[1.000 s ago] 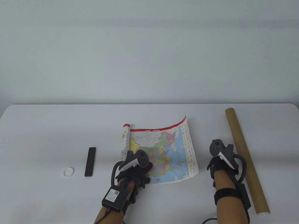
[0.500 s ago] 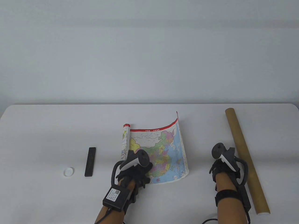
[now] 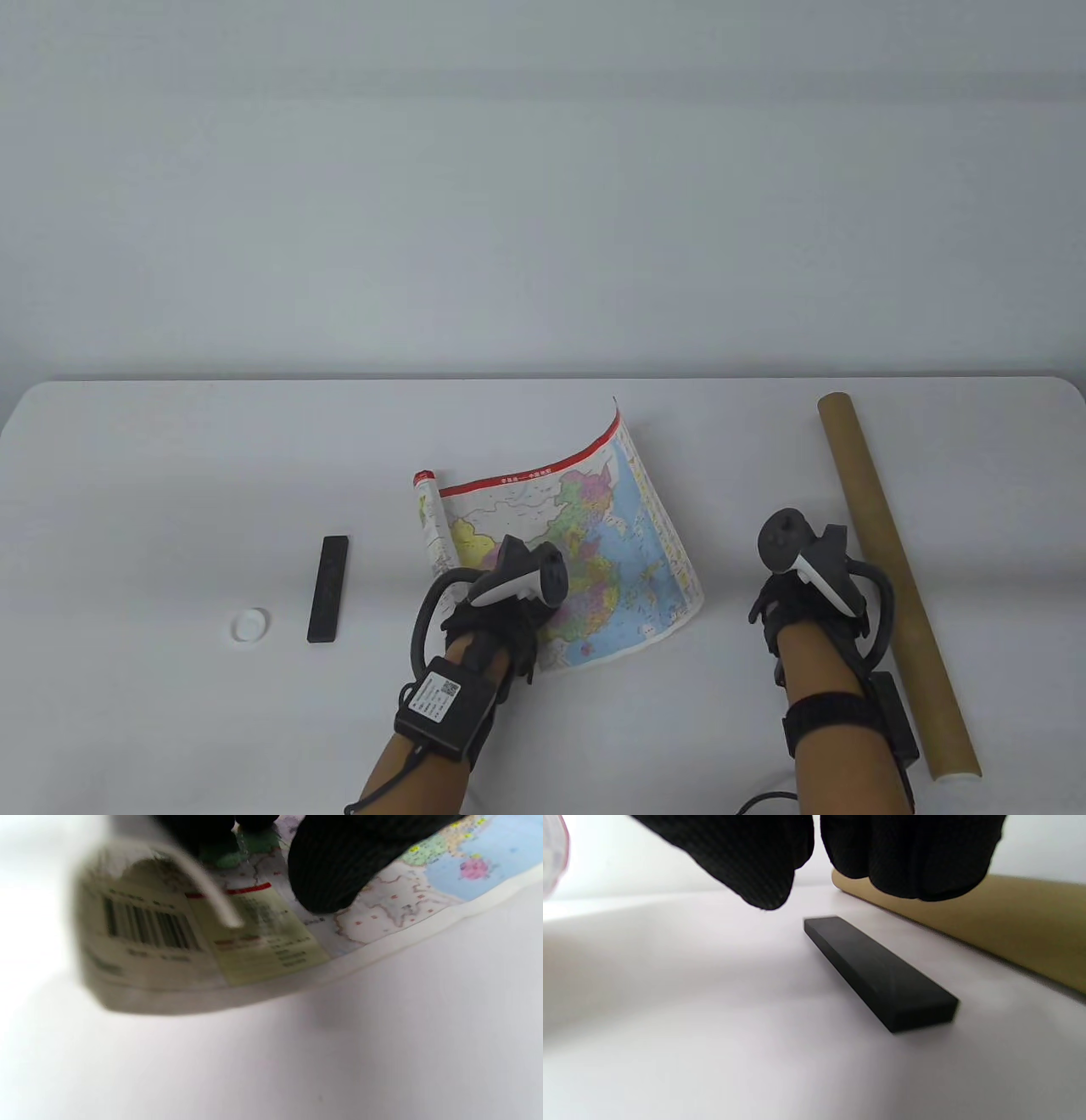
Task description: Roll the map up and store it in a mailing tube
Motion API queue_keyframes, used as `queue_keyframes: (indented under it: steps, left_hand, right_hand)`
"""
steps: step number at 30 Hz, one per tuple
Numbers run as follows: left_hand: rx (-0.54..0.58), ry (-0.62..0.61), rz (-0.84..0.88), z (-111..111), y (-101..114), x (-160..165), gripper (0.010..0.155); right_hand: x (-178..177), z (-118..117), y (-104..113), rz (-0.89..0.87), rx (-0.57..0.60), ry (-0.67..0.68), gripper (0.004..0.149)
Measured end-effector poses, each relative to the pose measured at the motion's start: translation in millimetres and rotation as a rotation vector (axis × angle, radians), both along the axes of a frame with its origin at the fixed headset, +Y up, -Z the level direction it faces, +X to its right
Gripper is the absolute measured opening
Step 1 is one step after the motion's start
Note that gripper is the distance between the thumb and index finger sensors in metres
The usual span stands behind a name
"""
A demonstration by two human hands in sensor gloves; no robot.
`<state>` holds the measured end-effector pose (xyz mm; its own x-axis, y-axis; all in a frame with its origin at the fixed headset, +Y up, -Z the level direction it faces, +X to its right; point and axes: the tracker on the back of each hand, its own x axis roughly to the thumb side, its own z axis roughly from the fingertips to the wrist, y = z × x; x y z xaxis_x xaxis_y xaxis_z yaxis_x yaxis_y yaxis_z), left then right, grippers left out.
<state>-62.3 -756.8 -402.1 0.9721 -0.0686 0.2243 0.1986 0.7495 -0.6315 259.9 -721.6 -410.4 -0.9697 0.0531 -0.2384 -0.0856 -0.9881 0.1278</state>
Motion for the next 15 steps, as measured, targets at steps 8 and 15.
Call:
queue_keyframes:
  steps: [8, 15]
  left_hand:
    - [0.048, -0.015, -0.059, 0.1, 1.8, 8.1, 0.080]
    - [0.138, -0.108, -0.123, 12.9, 3.3, 26.3, 0.074]
  right_hand:
    - [-27.4, 15.7, 49.5, -0.099, 0.185, 0.145, 0.066]
    - [-58.5, 42.4, 95.2, -0.260, 0.396, 0.315, 0.066]
